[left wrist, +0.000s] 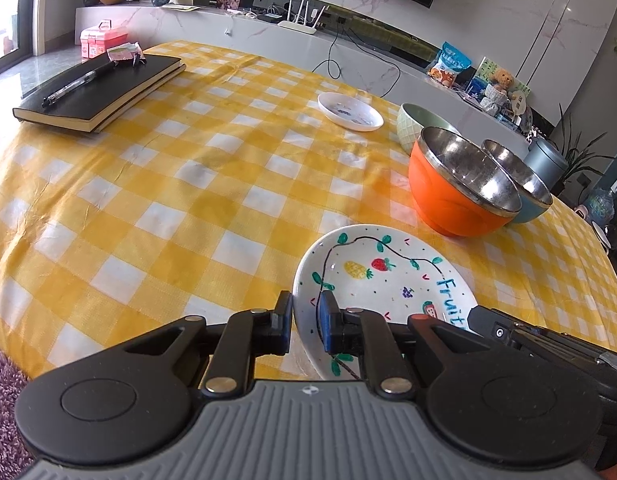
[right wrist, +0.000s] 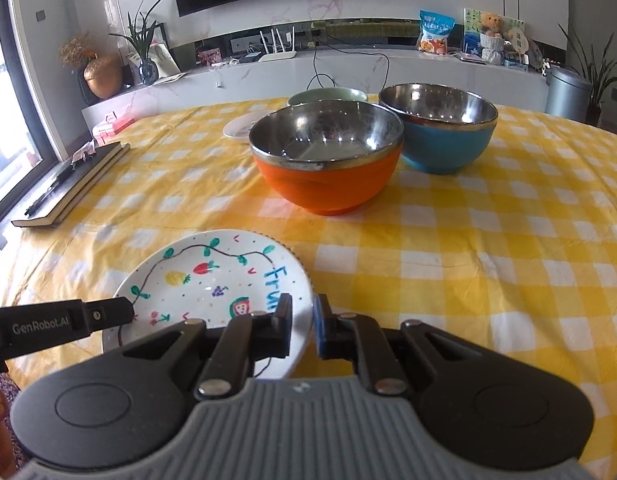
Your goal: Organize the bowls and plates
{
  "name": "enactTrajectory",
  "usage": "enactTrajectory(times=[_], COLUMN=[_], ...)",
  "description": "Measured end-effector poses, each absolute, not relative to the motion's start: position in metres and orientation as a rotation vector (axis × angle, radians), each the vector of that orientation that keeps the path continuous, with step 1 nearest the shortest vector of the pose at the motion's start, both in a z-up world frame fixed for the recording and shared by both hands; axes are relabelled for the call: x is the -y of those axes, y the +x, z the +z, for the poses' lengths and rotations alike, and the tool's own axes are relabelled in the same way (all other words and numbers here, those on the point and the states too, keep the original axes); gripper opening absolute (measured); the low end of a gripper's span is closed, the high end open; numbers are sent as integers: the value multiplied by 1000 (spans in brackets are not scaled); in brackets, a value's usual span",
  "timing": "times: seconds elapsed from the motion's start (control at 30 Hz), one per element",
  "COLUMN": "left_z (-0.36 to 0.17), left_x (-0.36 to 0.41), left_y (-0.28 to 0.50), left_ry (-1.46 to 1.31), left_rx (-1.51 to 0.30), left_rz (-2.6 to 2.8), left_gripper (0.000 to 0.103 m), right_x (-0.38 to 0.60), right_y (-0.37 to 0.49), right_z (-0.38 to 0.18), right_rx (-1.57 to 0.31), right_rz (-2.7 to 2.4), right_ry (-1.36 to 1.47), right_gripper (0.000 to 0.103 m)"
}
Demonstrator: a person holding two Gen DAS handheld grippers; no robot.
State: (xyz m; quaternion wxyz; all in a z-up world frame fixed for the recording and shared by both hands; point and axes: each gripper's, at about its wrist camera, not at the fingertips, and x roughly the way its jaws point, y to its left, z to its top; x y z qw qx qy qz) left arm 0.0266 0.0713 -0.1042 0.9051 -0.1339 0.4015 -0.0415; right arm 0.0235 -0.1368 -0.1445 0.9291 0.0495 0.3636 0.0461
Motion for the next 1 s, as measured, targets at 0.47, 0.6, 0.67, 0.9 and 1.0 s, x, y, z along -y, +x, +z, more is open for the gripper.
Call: enactTrajectory(times=[0.47,0.6,0.67,0.9,1.0], left_z=[-105,-104,-103,-91,-81], left_x=[-68,-69,-71,-72,-70], left_y=[27,27,28,32,38], left_ry=[-237,-232,-236,-194,-175], left_rx=[-818,-811,-807,-782,-772], left_rz=[-85,-79,-76,-74,-90], left_gripper=[16,16,16,21,22], right_x=[133,135,136,136,136], right_y=[24,24,24,25,30], right_z=[-147,-147,-147,-137,-131], right_rx=[-735,-737,-734,-691,-681], right_rz=[99,104,103,112,132], right_ry=[69,89,94,99,113], right_gripper=[9,11,13,21,21])
